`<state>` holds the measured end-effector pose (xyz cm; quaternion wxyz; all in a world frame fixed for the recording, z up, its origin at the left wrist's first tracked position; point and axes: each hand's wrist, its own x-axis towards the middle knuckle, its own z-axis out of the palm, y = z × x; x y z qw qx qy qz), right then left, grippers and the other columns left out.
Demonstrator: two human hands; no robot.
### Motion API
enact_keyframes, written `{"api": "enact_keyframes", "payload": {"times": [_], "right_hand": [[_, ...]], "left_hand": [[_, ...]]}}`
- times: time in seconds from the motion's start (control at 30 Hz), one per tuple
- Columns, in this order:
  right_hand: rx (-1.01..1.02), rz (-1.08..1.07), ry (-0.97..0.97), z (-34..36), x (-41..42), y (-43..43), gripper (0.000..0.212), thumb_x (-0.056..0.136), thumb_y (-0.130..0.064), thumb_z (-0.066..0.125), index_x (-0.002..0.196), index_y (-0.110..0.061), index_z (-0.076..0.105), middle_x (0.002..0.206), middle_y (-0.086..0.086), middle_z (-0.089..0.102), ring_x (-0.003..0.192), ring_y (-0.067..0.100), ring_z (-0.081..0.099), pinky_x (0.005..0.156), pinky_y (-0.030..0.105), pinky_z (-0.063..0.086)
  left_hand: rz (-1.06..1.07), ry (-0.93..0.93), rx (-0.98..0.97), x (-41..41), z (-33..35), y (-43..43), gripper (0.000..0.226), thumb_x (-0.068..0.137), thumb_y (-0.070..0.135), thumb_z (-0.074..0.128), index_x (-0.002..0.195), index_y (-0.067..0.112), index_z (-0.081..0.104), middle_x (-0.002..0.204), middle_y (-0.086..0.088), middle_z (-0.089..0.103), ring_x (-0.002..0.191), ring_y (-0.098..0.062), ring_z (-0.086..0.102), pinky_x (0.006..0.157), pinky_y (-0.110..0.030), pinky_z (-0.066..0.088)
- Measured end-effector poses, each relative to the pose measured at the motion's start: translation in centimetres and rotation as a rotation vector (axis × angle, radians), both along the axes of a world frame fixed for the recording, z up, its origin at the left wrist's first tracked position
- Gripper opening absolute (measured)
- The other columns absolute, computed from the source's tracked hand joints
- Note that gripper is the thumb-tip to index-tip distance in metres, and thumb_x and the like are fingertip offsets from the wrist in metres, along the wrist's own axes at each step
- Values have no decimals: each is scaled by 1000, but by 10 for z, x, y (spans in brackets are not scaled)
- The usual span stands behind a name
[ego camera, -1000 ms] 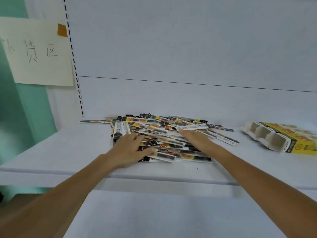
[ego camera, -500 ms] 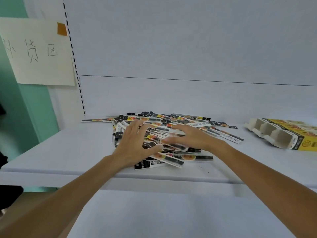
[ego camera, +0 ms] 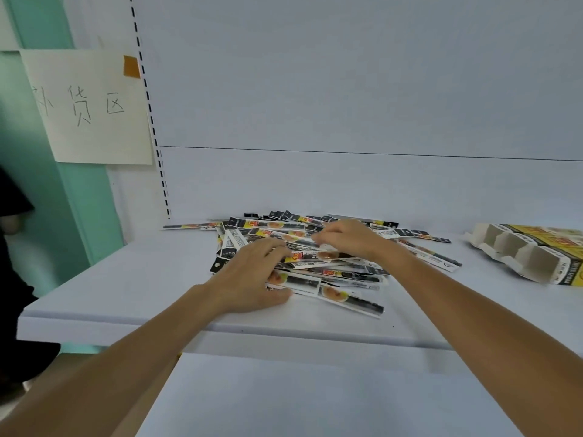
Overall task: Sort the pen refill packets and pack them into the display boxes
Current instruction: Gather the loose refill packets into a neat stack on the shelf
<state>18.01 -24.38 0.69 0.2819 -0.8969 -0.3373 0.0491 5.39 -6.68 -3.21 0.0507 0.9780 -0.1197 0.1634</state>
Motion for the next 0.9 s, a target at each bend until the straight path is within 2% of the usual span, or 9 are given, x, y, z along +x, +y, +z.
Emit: {"api": "enact_keyframes", "payload": {"times": [0.1, 0.27, 0.43, 0.57, 0.67, 0.7, 0.77, 0.83, 0.9], "right_hand": [[-83, -7, -46, -12, -1, 14, 38, 95, -43, 41, 87, -9, 56, 89, 3, 59, 84, 20, 55, 73, 32, 40], [-128, 143, 31, -8, -11, 18, 35, 93, -29, 51, 126, -18, 54, 122, -1, 60, 114, 15, 53, 95, 28, 39], [-215, 214, 104, -4, -20, 5, 64, 85, -63, 45, 138, -28, 39, 137, -8, 45, 123, 12, 43, 102, 31, 33], [-298, 244, 87, -10, -20, -1, 88, 74, -62, 64, 146, -34, 22, 135, -9, 47, 110, 11, 54, 92, 25, 41], [-242, 233, 125, -7, -19, -2, 81, 76, -55, 66, 144, -33, 28, 114, -16, 51, 65, -2, 57, 65, 19, 43], [-242, 237, 112, -7, -19, -2, 80, 76, -56, 66, 143, -33, 29, 121, -12, 49, 60, -3, 52, 60, 17, 41], [-270, 243, 55, -8, -21, -1, 79, 75, -59, 65, 142, -36, 31, 137, -6, 40, 79, 5, 57, 68, 19, 42], [-285, 251, -10, -9, -21, -1, 76, 76, -60, 62, 142, -35, 32, 140, -3, 42, 104, 14, 52, 85, 25, 40], [-264, 269, -38, -10, -23, -2, 72, 78, -61, 60, 141, -36, 34, 124, 0, 58, 101, 16, 56, 85, 27, 43]], "left_hand": [[0, -22, -25, 7, 1, -11, 79, 80, 56, 59, 143, 21, 26, 145, 5, 30, 135, -13, 26, 112, -27, 22], [147, 21, 73, 20, 6, -23, 92, 72, 73, 51, 143, 20, 24, 149, -1, 25, 141, -18, 14, 117, -38, 12], [251, 36, 9, 25, 5, -27, 91, 69, 75, 55, 138, 19, 35, 147, -1, 30, 137, -20, 24, 114, -39, 20], [76, 132, -146, 12, 2, -5, 100, 65, 76, 56, 144, 27, 21, 146, 7, 27, 135, -12, 22, 112, -34, 24], [65, 44, -315, -2, 3, 23, 84, 72, 77, 39, 142, 31, 29, 145, 10, 32, 130, -5, 26, 109, -30, 27], [122, 8, -349, -5, 3, 31, 72, 81, 69, 40, 140, 28, 34, 142, 9, 37, 130, -7, 29, 105, -28, 28], [219, 3, -376, -12, 1, 41, 52, 90, 55, 41, 130, 23, 49, 128, 6, 50, 123, -12, 41, 97, -27, 33], [231, 53, -399, -21, 0, 44, 70, 78, 74, 33, 123, 25, 54, 115, 11, 55, 112, -12, 48, 91, -28, 38], [240, 81, -355, -27, -1, 47, 96, 60, 94, 21, 125, 30, 52, 113, 12, 54, 108, -10, 46, 90, -31, 39]]}}
